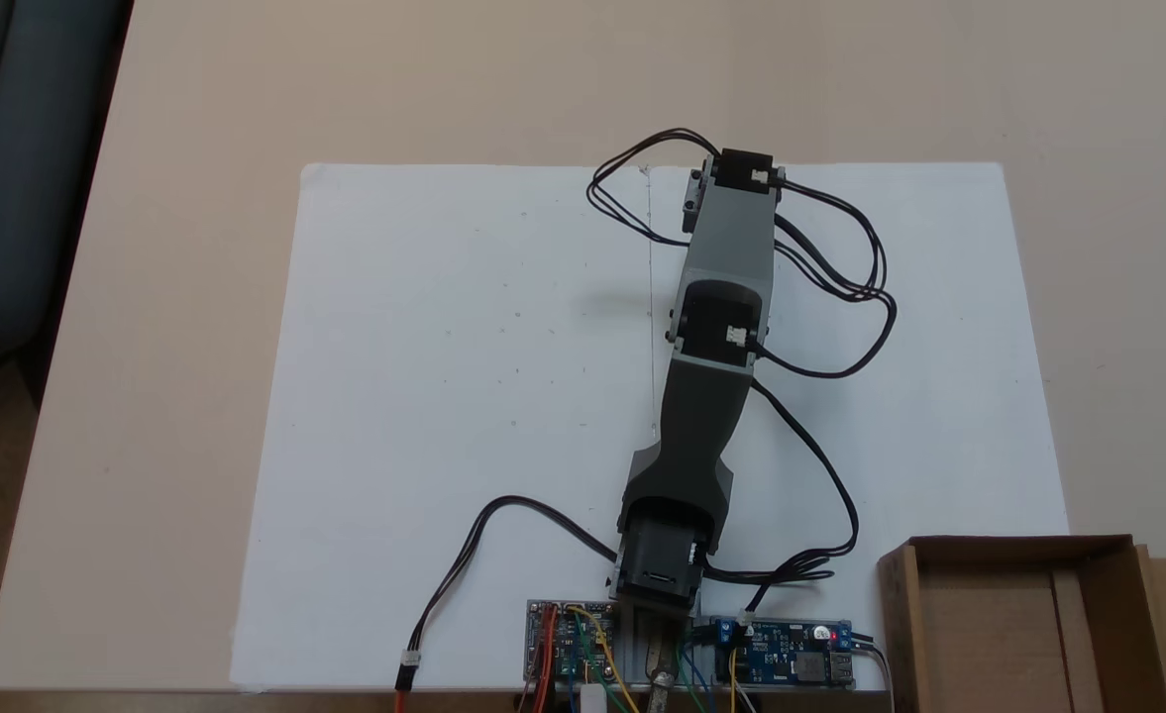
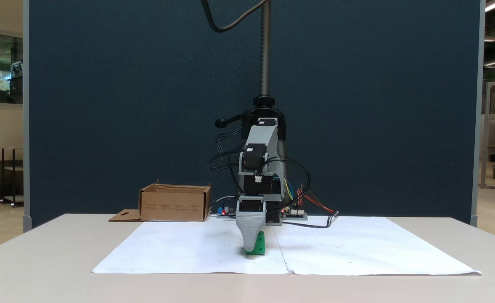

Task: Grasp a green dice and put it in the bin.

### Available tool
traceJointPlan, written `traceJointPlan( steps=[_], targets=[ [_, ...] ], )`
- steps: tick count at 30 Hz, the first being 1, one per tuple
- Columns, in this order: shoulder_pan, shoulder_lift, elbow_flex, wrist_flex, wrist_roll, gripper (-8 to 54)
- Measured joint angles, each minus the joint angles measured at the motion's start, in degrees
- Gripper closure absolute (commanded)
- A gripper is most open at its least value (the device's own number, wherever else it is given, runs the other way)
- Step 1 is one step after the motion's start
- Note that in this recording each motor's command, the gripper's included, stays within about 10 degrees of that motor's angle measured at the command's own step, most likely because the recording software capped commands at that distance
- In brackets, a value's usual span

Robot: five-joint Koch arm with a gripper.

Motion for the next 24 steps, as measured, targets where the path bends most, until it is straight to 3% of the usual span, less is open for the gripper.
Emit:
traceJointPlan(
  steps=[24],
  targets=[
    [-0.4,-0.6,1.1,-1.8,0.1,4.4]
  ],
)
